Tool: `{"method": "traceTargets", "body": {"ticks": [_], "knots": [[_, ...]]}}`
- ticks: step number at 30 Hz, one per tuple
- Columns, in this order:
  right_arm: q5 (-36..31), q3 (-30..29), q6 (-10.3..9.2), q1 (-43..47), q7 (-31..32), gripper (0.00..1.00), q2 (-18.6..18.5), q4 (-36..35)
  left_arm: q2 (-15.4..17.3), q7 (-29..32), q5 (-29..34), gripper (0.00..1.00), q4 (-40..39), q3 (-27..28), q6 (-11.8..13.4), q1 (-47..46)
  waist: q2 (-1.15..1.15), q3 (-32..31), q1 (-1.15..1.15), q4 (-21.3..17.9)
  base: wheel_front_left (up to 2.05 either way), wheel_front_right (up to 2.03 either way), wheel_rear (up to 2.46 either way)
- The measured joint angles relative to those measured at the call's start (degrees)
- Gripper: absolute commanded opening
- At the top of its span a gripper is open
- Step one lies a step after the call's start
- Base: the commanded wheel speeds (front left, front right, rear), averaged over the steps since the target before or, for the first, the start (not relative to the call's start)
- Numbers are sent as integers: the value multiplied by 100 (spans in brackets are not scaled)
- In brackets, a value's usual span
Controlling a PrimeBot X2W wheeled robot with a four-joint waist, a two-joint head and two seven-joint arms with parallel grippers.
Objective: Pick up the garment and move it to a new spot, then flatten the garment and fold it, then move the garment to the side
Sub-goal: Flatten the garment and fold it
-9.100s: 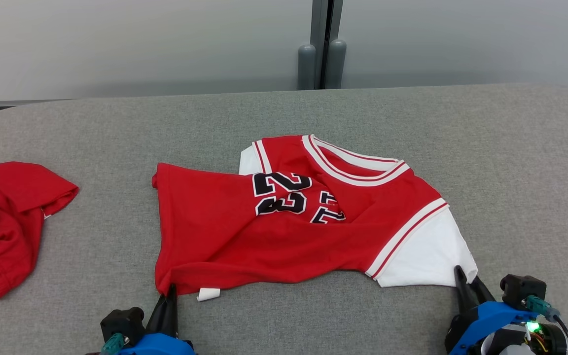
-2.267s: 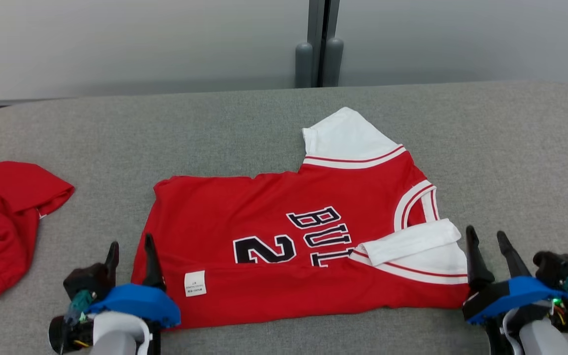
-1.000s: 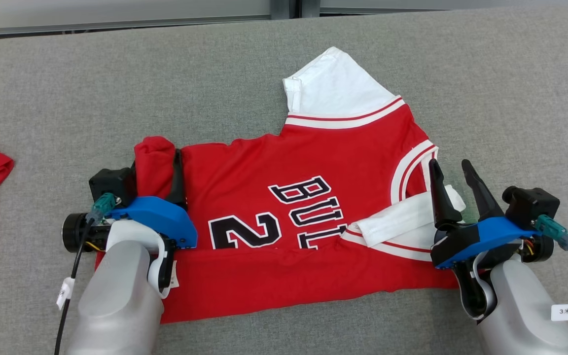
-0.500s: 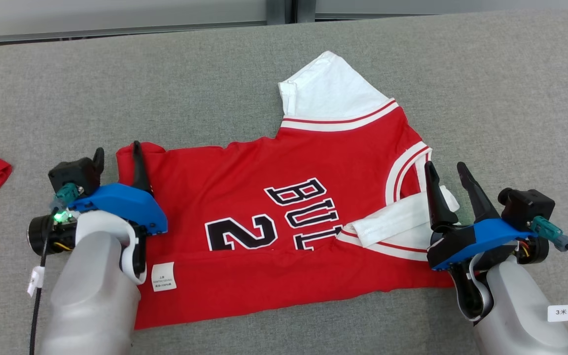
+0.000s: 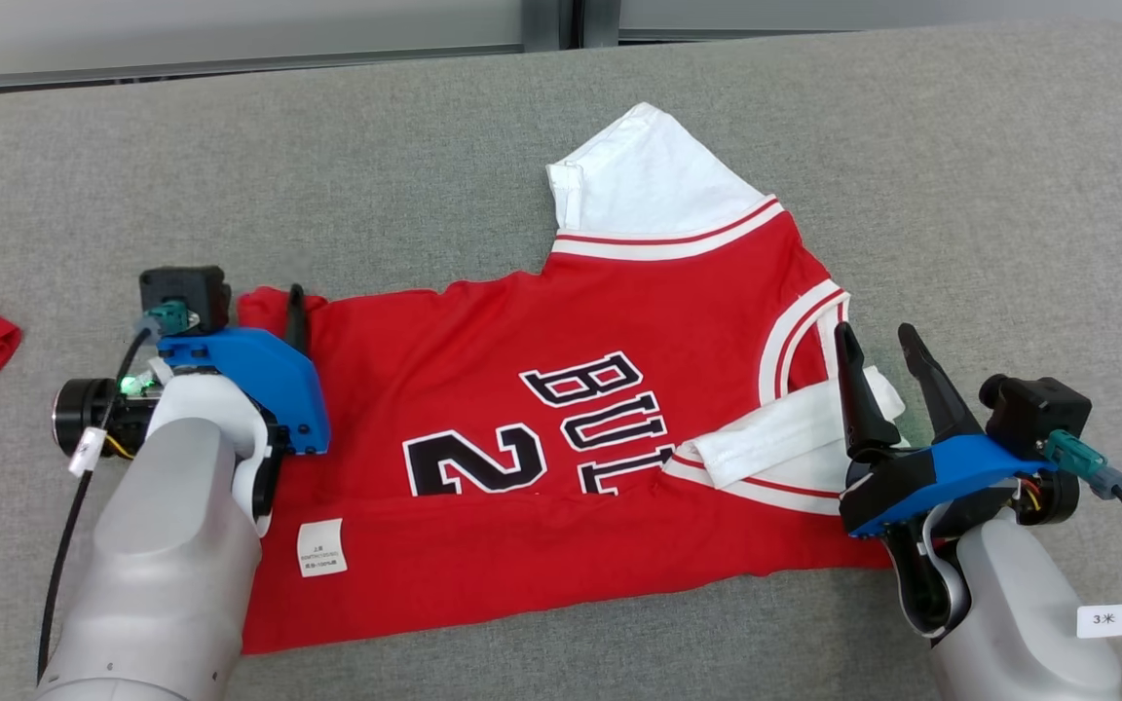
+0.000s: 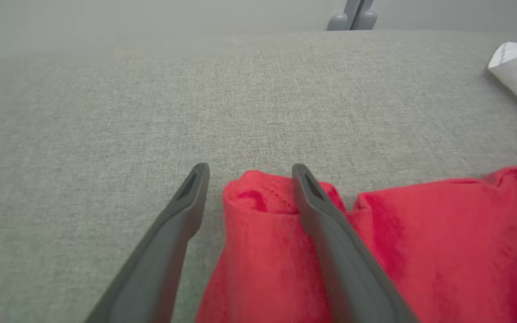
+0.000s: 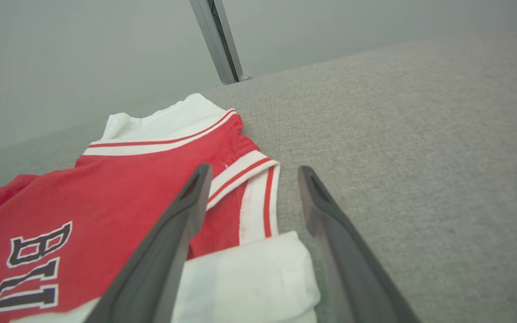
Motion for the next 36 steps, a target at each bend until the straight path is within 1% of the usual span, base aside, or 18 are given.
{"method": "traceTargets", "body": {"ticks": [6,12,13,15,17,18,21,22,26,30,33,36], "knots": [[1,24,0,8,-1,100,19,-3,-20,185,36,100,209,-110,52,-41,0,48,0,-18,0,0,0],[-1,-25,0,54,-1,100,9,-7,-2,-73,20,100,250,-129,194,-42,0,52,0,8,0,0,0],[-5,-26,0,54,-1,100,8,-5,-4,-110,18,80,254,-138,216,-42,0,51,0,18,0,0,0],[-19,-15,0,51,-1,100,8,-4,-7,-126,13,49,285,-144,248,-42,0,51,0,41,0,0,0],[-19,-1,0,42,-1,100,9,-5,-8,-153,5,42,321,-148,254,-42,0,53,0,61,0,0,0],[-19,8,0,41,0,100,10,-5,-14,-169,-12,35,337,-147,269,-42,0,55,0,72,0,0,0],[-19,20,0,38,0,100,12,-7,-33,-282,-45,3,350,-148,314,-42,0,60,0,103,0,0,0],[-19,22,0,35,-1,100,12,-10,-33,-330,-45,0,349,-149,345,-42,0,64,0,110,0,0,0],[-19,30,0,31,0,100,13,-23,-54,-474,-97,0,363,-141,376,-42,0,71,0,143,0,0,0],[-19,74,0,-36,0,100,-4,-23,-94,-680,-147,0,313,-112,511,-43,0,85,0,207,0,0,0],[-26,168,0,-290,0,100,-58,10,-157,-786,-201,0,248,-104,598,-68,0,116,0,298,0,0,0],[-93,312,0,-743,-1,100,-170,138,-259,-877,-249,0,159,-100,656,-77,0,179,0,419,0,0,0]]}}
